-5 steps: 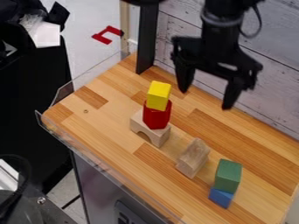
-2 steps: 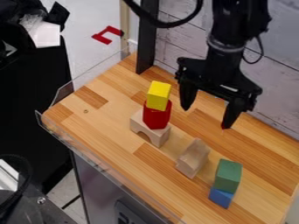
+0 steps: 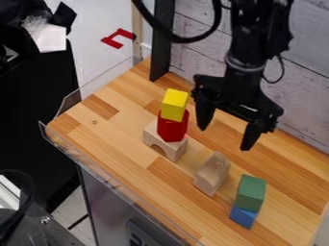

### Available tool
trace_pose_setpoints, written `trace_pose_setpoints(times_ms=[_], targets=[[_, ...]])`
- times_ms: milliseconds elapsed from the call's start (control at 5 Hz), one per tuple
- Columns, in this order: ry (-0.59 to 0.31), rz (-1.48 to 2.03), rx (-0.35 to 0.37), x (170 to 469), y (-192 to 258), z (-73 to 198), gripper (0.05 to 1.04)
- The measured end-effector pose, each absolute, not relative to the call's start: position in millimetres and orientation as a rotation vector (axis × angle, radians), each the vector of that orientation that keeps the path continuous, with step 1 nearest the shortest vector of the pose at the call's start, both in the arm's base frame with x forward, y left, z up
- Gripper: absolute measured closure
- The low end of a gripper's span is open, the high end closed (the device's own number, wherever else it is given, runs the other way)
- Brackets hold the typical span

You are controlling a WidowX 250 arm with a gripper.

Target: Take the yellow block off of the green block and put it on top of the red hexagon

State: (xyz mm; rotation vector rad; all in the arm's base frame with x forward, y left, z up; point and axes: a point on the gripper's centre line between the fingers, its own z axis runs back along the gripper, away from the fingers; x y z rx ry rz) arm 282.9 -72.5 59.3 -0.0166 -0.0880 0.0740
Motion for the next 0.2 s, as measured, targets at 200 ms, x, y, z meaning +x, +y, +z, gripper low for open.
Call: trace_pose_setpoints(times_ms=[200], targets=[[-0.091, 0.065, -0.018, 281.6, -75.9, 57.3, 0.083]])
